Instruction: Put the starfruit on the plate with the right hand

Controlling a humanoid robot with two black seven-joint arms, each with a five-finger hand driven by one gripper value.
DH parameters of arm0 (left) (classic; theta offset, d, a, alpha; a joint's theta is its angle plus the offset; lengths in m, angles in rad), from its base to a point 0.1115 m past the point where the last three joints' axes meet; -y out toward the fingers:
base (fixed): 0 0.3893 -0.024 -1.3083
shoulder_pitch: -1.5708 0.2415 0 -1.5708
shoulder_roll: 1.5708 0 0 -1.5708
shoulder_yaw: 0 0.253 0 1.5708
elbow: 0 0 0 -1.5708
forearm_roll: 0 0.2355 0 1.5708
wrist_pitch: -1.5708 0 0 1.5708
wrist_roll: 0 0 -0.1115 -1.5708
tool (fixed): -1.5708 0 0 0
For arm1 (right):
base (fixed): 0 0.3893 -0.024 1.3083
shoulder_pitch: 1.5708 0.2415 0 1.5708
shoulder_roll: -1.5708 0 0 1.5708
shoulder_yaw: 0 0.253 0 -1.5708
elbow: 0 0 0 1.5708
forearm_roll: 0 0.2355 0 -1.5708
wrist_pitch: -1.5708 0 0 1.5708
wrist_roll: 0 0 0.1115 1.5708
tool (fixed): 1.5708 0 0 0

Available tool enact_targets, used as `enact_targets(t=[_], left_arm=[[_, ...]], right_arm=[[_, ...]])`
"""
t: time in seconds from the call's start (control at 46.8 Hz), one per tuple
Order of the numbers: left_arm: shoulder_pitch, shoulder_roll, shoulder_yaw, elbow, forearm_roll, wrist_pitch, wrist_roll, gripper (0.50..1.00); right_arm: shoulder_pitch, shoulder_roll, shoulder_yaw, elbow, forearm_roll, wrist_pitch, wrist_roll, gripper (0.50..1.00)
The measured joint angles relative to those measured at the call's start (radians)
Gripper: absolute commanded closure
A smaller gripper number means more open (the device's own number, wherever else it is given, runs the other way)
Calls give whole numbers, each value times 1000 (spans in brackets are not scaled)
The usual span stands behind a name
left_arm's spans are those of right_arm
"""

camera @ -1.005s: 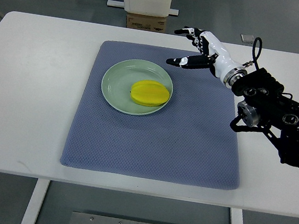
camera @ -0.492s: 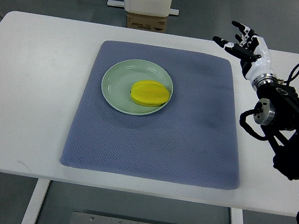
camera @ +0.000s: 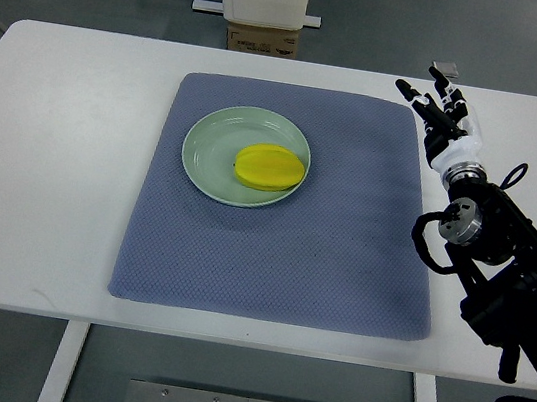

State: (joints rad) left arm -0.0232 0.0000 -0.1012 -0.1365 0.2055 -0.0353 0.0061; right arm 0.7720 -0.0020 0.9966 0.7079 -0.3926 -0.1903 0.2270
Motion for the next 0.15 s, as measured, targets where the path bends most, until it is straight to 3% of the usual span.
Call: enact_targets(t=[0.15], left_arm=[[0,0,0,0,0,0,0,500]], right_arm=[[-6,2,1,2,0,0,0,500]])
